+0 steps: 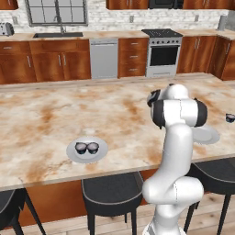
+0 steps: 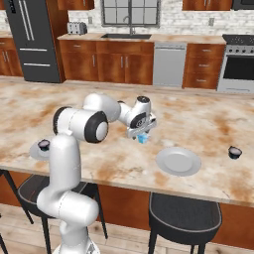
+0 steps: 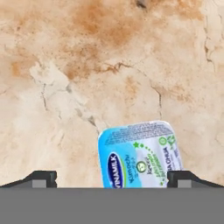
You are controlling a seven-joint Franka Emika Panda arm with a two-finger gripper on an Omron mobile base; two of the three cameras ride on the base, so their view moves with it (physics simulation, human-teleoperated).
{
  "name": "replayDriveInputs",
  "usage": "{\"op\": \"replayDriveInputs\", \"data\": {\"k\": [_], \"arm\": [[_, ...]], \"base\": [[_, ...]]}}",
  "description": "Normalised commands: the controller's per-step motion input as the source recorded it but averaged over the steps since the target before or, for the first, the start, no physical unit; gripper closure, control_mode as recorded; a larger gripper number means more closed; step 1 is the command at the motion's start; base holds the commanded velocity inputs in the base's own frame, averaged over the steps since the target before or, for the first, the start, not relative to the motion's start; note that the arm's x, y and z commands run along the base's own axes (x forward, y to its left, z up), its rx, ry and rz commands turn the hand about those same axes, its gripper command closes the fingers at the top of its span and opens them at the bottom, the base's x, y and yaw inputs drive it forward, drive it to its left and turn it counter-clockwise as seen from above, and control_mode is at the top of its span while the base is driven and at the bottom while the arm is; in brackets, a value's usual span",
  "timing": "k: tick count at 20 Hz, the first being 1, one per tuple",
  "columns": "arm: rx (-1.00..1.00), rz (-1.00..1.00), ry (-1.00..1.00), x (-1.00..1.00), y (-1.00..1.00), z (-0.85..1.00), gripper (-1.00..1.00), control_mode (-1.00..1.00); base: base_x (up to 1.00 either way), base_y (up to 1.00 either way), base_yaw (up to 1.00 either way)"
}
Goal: Place two yogurt containers on each plate.
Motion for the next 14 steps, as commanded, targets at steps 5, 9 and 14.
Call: {"op": "replayDriveInputs", "data": {"k": [5,9,14], "arm": [[-0.05,0.11,0.0,0.0,0.0,-0.06,-1.0,-1.0],[-0.03,0.04,0.0,0.06,0.0,-0.12,-1.0,-1.0],[-0.02,0.0,0.0,0.11,-0.07,-0.01,-1.0,-1.0]], "base": [[0.0,0.0,0.0],[0.0,0.0,0.0],[0.0,0.0,0.0]]}}
